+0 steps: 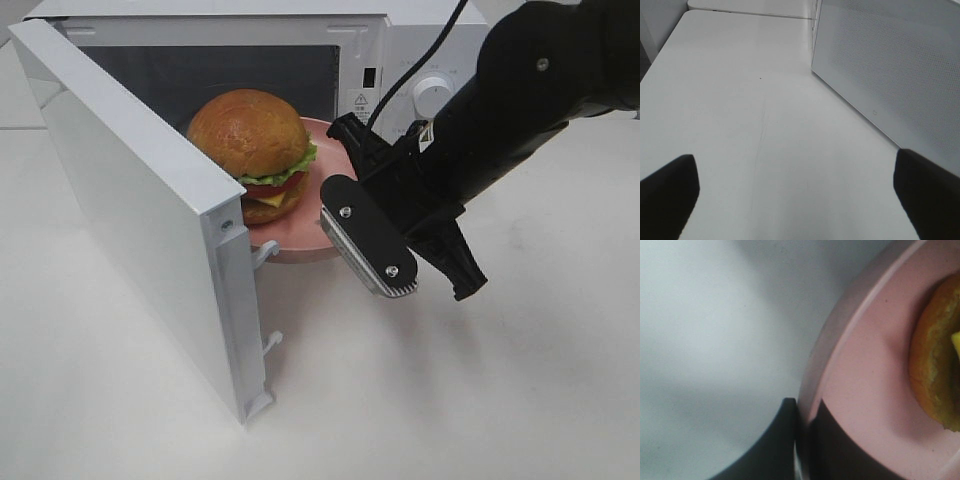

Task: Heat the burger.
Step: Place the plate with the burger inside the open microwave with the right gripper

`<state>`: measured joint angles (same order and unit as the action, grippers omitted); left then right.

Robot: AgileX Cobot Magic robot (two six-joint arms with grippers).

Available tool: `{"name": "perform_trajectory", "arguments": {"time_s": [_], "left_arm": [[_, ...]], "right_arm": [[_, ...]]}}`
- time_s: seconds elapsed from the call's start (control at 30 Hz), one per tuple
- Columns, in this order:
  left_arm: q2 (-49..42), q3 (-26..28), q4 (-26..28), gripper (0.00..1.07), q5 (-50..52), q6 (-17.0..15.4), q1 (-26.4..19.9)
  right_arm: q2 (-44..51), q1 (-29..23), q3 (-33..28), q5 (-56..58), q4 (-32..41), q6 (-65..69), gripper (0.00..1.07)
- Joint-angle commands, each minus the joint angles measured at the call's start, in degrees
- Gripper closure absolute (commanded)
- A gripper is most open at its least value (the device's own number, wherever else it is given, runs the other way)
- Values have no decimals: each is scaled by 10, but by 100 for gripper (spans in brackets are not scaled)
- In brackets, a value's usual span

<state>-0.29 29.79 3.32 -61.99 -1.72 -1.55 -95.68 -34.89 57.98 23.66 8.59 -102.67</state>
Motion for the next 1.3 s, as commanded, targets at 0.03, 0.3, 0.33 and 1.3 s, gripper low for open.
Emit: {"name": "perform_trajectory", "arguments": {"time_s": [0.03, 0.3, 0.33, 1.3], "left_arm": [[-13, -2, 3, 9, 9, 1, 1], [-13, -2, 3, 9, 9, 1, 1], [-13, -2, 3, 9, 9, 1, 1], [-13, -2, 3, 9, 9, 1, 1]], "right_arm": [[-6, -3, 22, -23, 9, -5, 107], [-50, -3, 82, 15, 11, 1, 107], [-59, -3, 97, 18, 11, 6, 107], [-189, -3, 284, 48, -16, 124, 107]]}}
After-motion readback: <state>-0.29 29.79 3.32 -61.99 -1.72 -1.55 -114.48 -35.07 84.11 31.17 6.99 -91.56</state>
